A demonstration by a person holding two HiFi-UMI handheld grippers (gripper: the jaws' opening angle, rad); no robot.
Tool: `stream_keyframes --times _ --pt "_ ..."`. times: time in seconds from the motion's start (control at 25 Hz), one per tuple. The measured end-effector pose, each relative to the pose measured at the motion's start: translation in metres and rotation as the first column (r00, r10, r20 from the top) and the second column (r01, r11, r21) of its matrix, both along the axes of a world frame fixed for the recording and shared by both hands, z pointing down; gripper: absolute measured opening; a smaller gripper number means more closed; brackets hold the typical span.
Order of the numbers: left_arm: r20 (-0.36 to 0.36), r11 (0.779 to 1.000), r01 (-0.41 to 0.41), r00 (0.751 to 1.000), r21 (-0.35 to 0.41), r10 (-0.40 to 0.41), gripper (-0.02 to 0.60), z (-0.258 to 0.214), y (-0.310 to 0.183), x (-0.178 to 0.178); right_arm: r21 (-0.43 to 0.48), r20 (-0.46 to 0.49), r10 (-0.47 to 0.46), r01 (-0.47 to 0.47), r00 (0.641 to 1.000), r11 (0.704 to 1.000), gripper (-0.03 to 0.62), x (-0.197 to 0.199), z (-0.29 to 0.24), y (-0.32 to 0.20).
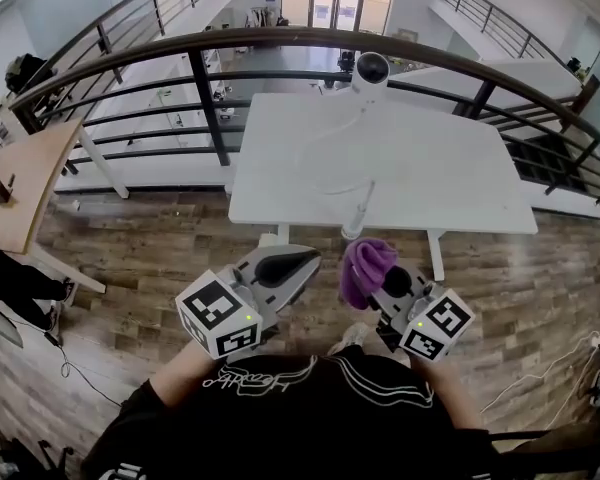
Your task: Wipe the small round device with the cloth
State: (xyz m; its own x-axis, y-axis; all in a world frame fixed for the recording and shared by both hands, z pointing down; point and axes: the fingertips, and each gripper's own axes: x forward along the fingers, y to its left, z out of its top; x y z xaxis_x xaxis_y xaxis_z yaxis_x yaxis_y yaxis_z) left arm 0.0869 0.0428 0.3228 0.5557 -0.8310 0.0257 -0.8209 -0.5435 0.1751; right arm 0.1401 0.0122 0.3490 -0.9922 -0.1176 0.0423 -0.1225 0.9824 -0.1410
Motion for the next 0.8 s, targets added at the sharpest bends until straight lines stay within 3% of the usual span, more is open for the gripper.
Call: stream_keyframes --times 0.24,0.44,0.8 --pt "0.003 1.0 0.016 1.0 -0.009 -0.016 0.009 0.001 0.0 -0.001 -0.007 0.005 -0.011 0.011 1.0 1.0 0.058 -0.001 -0.002 0.001" --pt "0.074 1.0 0.026 0.997 -0.008 -0.025 0.008 0.001 -0.009 0.007 -0.017 0.007 -0.021 0.021 1.0 1.0 0.058 0.002 -0.004 -0.009" --pt "0.017 0.999 0.029 0.999 -0.034 -0.029 0.008 0.014 -0.006 0.004 -0.034 0.008 -0.036 0.036 0.999 0.999 0.058 -0.002 0.01 -0.006"
